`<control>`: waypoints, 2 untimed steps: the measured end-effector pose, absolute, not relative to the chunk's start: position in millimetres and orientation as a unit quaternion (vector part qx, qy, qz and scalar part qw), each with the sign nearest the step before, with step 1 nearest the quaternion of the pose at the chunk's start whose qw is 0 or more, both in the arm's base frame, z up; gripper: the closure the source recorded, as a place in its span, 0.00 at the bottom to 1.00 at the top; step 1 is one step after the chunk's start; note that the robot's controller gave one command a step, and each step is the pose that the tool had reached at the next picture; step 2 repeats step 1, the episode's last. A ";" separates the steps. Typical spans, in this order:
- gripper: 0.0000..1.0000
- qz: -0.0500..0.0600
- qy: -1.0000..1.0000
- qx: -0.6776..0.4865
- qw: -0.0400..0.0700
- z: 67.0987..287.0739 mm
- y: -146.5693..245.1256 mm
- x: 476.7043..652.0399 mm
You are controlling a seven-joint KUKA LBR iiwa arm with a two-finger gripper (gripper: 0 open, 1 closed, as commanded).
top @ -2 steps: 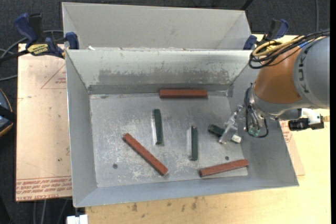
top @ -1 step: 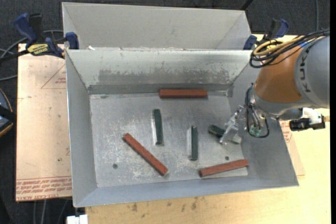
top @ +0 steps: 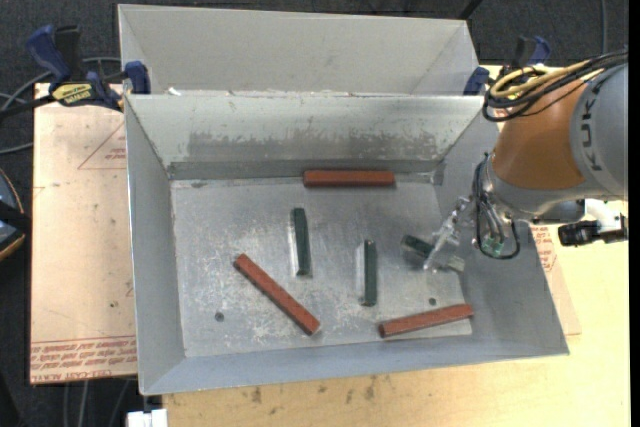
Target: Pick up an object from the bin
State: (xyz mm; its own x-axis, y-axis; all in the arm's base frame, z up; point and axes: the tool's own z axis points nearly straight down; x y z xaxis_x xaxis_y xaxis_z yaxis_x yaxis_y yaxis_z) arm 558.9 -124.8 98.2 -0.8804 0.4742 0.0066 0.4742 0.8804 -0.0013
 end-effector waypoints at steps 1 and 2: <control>1.00 0.000 -0.970 -0.244 0.001 118.9 -125.0 560.5; 1.00 0.000 -0.970 -0.244 0.001 118.9 -125.0 560.5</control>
Offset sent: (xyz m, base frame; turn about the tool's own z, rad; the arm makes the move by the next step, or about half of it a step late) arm -0.0002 -0.0001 0.0713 0.0000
